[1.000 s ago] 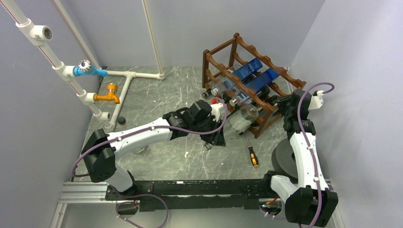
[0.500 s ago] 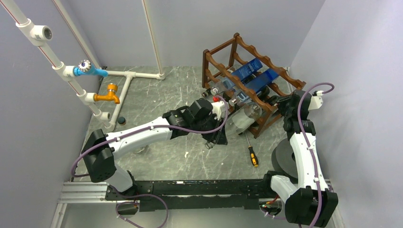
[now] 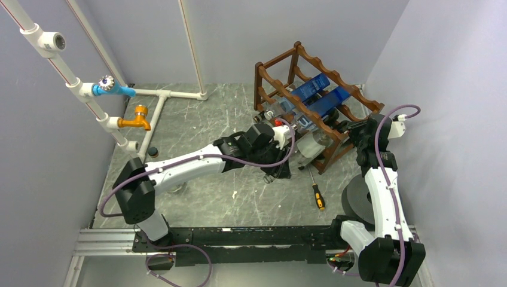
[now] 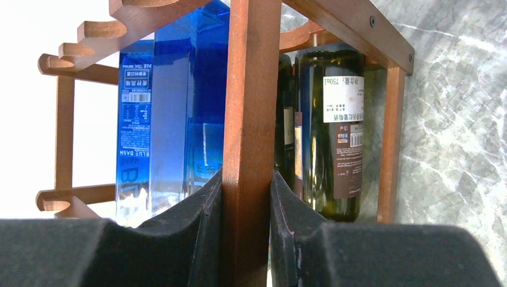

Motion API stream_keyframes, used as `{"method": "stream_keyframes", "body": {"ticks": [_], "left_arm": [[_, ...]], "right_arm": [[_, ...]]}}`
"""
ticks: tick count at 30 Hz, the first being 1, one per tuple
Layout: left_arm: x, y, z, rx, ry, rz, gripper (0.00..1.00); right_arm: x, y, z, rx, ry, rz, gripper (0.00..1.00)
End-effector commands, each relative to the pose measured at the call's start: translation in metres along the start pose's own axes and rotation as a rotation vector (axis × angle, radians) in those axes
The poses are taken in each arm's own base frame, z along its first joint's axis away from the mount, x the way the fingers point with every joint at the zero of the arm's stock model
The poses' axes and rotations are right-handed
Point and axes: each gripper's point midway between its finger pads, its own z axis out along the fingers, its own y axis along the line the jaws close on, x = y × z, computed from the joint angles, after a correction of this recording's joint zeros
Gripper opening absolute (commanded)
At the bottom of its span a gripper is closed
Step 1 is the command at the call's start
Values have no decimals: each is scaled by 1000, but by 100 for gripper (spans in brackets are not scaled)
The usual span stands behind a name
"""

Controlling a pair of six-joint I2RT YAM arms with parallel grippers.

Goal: Put the wine bottle on the wine rack
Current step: Place the wine bottle in the wine rack.

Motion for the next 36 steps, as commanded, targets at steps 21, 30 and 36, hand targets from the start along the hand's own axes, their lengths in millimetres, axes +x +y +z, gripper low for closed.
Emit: {"method": "stream_keyframes", "body": {"ticks": [21,30,36], "left_arm": [[-163,-13,54,-66,-400,459,0],[-188,-34,70,28,-462,474,0],[-195,-29,88,23,-477,446,0]], "right_arm": [[40,67,-48,-281,281,35,0],[35,68,-49,-276,263,42,0],[34,66,-50,-271,252,46,0]]}}
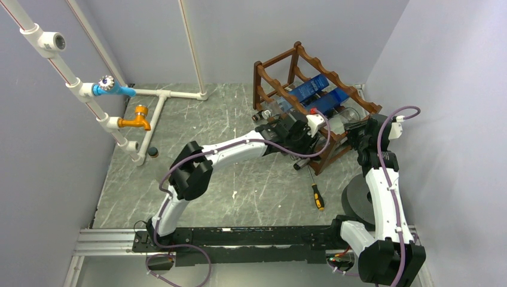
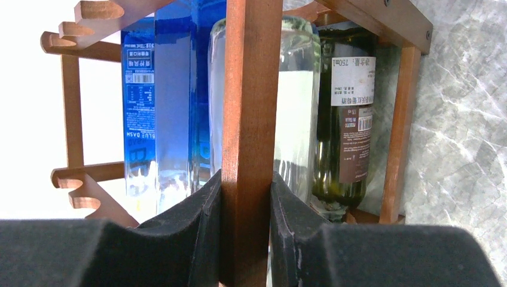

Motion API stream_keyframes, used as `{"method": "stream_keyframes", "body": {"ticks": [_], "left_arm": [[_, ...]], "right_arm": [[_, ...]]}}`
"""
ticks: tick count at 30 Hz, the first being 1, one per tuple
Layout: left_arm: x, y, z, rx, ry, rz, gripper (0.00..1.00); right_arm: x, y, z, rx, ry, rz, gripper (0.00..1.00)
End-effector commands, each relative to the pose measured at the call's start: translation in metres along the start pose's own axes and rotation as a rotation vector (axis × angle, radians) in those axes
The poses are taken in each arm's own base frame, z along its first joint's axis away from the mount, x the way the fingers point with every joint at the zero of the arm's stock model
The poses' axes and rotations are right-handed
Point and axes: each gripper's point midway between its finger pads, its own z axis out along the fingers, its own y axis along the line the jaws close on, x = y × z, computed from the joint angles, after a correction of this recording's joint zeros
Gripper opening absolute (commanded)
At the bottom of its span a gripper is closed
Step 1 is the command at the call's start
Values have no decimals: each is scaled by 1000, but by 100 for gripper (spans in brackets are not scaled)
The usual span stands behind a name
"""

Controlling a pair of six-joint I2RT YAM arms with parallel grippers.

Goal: Put the wine bottle on the wine rack
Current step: Place the wine bottle in the wine rack.

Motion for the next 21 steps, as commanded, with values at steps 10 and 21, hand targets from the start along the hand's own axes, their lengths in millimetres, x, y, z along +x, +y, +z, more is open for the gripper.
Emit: {"method": "stream_keyframes", "body": {"ticks": [10,21], "left_arm": [[-143,-24,-25,71,-474,41,0],[-150,-24,-14,103,-507,49,0]], "right_arm": [[26,58,-35,-251,163,-20,0],[28,57,-32,-248,167,-23,0]]}}
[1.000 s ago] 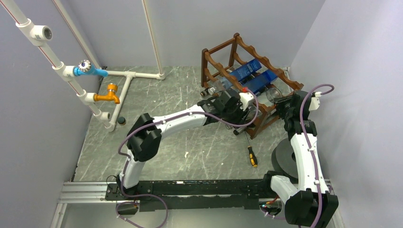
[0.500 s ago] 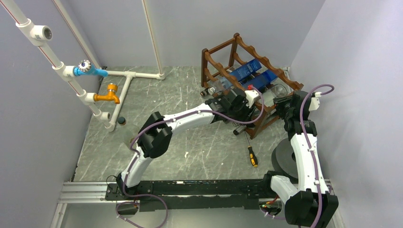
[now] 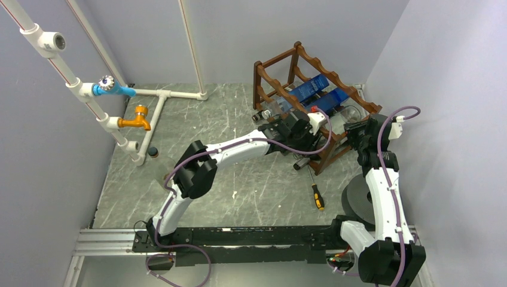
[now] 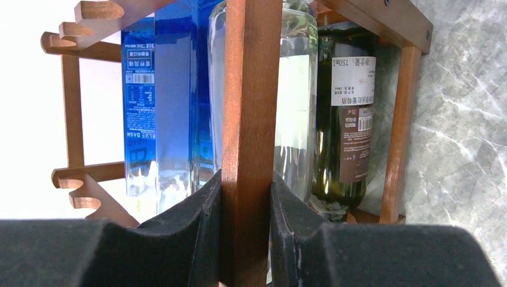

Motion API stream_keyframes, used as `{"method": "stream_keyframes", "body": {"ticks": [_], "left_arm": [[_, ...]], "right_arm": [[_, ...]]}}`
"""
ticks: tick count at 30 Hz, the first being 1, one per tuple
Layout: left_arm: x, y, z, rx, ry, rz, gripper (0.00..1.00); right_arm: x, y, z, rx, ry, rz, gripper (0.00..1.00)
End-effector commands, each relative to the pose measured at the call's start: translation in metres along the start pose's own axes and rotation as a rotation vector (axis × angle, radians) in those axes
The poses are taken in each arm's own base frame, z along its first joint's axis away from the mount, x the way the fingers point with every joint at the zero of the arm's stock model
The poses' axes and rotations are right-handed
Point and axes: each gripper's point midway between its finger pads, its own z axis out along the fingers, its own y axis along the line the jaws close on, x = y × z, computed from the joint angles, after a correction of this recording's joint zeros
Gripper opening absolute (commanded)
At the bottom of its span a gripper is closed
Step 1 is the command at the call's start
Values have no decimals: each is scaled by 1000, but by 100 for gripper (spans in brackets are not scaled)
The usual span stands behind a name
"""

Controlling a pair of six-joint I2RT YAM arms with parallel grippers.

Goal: Put the wine bottle on the wine rack
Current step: Place the wine bottle in the wine rack.

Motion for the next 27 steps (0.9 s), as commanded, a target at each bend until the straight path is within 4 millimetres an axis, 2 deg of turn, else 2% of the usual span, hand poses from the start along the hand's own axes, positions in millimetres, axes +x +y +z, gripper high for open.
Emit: {"method": "stream_keyframes", "body": {"ticks": [1,2,7,11,16,18,22,25,27], "left_arm": [[-146,-39,-33,140,-507,124,0],[-142,-41,-34,156,-518,142,0],[-147,-41,-42,170,-594,157,0],[-151,-30,-35,113,-572,114,2],[-141,-25,-34,94,-524,74,48],[-137,-24,-37,91,-520,65,61],[-133,-26,-40,96,-499,66,62],[-131,-28,-45,102,-497,69,73],[-129,-28,-47,102,-489,71,75]], "right_arm": [[27,56,-32,-246,163,-27,0],[27,56,-31,-246,163,-27,0],[28,55,-30,-243,164,-27,0],[27,54,-30,-239,159,-30,0],[25,55,-32,-245,150,-31,0],[24,55,-32,-245,146,-31,0],[24,55,-32,-245,142,-33,0],[24,55,-32,-245,142,-35,0],[23,54,-33,-243,137,-37,0]]}}
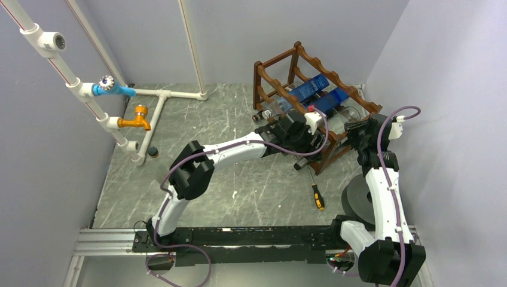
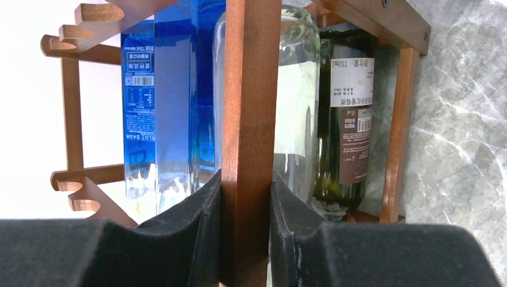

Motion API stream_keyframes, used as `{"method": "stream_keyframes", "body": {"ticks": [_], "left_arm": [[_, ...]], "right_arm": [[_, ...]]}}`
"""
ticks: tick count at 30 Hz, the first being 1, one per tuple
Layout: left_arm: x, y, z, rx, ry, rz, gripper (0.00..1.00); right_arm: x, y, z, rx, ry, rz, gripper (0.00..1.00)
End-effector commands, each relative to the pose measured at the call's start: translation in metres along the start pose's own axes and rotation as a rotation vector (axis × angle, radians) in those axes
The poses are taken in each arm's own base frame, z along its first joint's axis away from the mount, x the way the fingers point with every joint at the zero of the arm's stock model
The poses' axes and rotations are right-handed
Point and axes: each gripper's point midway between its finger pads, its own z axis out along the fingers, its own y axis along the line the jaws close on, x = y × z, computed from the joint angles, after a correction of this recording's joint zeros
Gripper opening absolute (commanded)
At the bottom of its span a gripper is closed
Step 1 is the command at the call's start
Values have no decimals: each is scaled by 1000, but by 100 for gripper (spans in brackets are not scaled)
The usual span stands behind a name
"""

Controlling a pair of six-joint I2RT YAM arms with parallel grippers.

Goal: Put the wine bottle on the wine rack
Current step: Place the wine bottle in the wine rack.

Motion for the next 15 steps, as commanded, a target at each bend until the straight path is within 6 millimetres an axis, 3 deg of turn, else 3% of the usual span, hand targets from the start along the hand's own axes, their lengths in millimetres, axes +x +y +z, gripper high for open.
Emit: {"method": "stream_keyframes", "body": {"ticks": [1,6,12,15], "left_arm": [[-123,-30,-36,68,-419,125,76],[-111,-31,-42,63,-387,140,74],[-96,-25,-41,34,-345,136,49],[-90,-23,-38,20,-317,124,48]], "right_arm": [[23,54,-34,-245,143,-33,0],[23,53,-34,-244,141,-30,0],[23,53,-33,-245,143,-27,0],[22,54,-33,-246,138,-27,0]]}}
